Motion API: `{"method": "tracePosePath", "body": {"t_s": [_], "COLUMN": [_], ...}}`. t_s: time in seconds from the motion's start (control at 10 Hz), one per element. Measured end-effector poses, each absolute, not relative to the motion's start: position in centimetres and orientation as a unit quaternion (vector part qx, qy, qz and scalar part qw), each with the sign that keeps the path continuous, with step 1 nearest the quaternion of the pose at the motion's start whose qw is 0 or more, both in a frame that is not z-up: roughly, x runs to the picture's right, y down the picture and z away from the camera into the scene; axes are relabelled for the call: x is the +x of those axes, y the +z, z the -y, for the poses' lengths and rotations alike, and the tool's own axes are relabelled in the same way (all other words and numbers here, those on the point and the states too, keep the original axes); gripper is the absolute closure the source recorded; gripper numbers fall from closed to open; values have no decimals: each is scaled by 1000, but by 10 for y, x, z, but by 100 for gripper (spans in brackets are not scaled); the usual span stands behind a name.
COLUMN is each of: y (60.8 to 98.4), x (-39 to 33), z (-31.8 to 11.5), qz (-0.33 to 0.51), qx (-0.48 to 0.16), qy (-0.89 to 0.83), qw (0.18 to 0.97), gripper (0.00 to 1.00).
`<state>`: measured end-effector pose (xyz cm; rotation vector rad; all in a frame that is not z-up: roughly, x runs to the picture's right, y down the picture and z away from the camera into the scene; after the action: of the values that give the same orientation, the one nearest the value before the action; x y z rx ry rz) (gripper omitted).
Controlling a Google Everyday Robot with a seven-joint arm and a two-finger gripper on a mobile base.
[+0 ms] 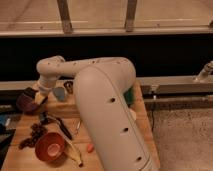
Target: Wipe purple bowl with eraser
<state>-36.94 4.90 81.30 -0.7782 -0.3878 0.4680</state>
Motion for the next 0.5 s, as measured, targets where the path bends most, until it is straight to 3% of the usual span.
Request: {"method": "tracePosePath", "body": {"t_s": [0.5], "y": [807], "x": [-379], "z": [-50], "qz": [200], "qx": [-374], "qy": [215], "qw": [880], "gripper": [100]}}
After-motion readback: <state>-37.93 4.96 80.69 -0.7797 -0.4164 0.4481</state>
